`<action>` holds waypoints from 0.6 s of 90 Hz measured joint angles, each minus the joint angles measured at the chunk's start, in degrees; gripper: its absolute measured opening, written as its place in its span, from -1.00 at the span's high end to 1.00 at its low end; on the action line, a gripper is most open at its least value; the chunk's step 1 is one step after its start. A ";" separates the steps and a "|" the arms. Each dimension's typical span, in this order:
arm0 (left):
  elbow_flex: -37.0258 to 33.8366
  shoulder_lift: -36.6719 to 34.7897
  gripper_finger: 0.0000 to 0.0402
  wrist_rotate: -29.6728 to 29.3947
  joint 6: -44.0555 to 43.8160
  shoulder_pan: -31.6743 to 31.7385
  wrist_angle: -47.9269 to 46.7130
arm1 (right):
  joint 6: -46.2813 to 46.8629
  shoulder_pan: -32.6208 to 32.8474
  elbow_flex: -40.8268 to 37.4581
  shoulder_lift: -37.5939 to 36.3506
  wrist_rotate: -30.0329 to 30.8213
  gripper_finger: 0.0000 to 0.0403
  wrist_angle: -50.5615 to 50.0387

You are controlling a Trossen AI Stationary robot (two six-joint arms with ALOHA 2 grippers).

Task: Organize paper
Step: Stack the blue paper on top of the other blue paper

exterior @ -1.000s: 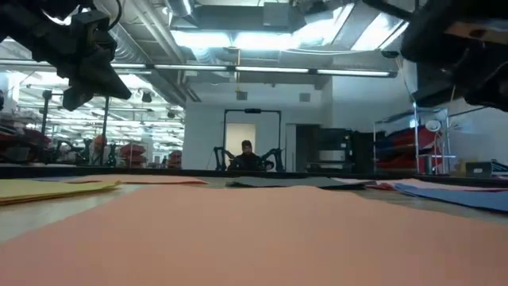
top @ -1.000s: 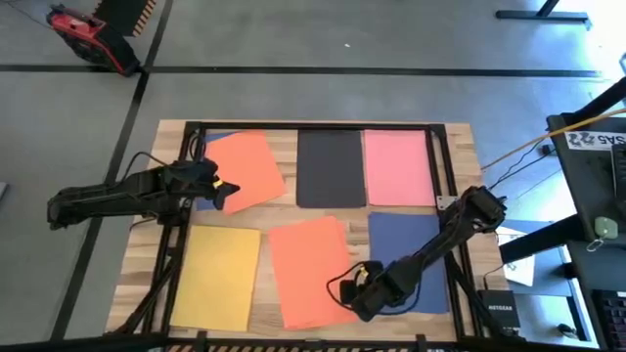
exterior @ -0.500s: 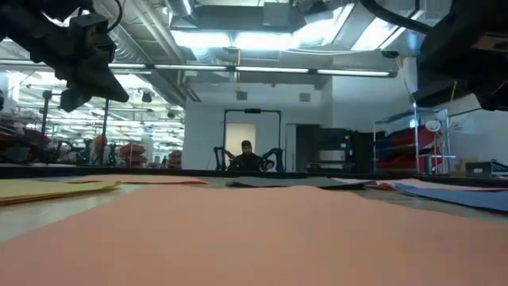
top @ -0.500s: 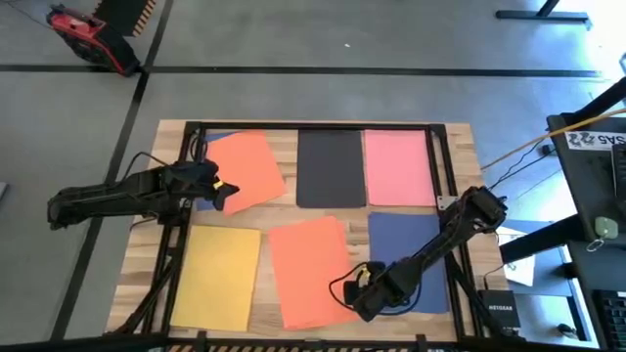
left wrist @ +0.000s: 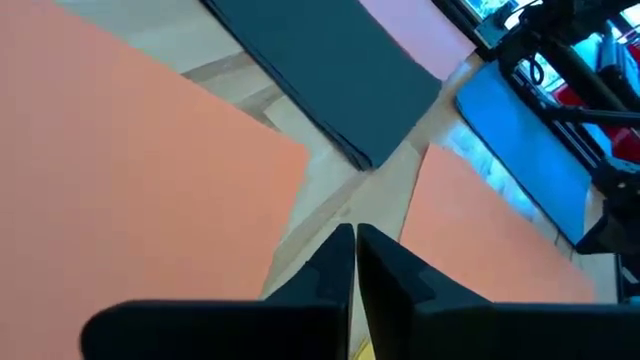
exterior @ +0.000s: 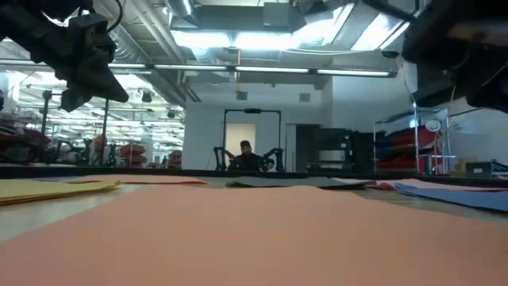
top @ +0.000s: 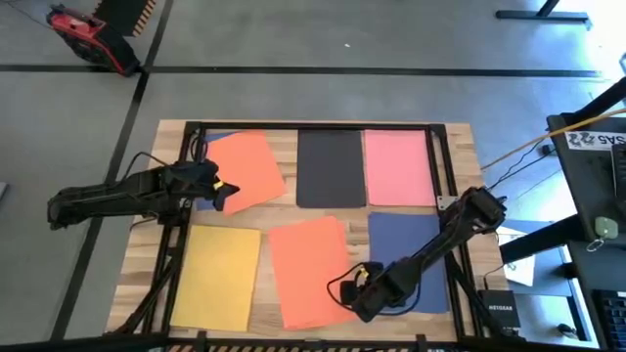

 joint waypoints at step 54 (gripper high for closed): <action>0.00 0.00 1.00 -0.25 -0.07 0.00 -0.06 | 0.37 0.02 0.01 0.68 -2.60 1.00 0.15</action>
